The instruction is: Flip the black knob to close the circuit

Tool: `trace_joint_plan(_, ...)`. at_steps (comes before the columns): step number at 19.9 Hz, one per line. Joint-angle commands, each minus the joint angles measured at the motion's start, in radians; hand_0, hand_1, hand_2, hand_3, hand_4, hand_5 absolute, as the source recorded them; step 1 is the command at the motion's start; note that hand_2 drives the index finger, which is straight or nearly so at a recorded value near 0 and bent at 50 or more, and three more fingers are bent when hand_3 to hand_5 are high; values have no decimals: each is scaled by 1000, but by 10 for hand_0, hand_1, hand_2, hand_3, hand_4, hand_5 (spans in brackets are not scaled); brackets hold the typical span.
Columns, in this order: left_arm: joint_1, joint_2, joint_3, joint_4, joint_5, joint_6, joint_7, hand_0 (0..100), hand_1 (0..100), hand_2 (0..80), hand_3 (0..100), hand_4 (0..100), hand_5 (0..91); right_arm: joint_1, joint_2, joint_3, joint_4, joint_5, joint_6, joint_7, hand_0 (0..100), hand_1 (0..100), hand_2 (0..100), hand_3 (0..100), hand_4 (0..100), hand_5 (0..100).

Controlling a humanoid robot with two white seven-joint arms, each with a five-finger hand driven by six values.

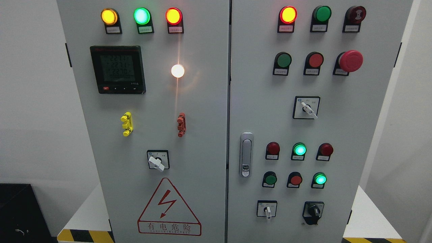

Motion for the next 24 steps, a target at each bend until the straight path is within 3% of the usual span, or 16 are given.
trace_joint_plan(1,0,0,-1,0,0,-1,-2,120,556,0,0,0,0,0,0,-2,-36,-16,-5,20,0,91,0,0,0,0)
trace_joint_plan(8,0,0,0,0,0,-1,-2,120,556,0,0,0,0,8,-3,-8,-215,51,29,23,0,89,0,0,0,0)
trace_joint_plan(15,0,0,-1,-1,0,-1,0,120,556,0,0,0,0,5,-40,-10,-393,142,49,-20,0,87,0,0,0,0)
trace_joint_plan(19,0,0,-1,0,0,-1,-2,120,556,0,0,0,0,5,-38,-18,-491,284,55,-58,0,90,76,105,38,0)
trace_joint_plan(24,0,0,0,0,1,-1,0,120,556,0,0,0,0,5,-18,-103,-678,464,130,-46,0,95,158,196,129,0)
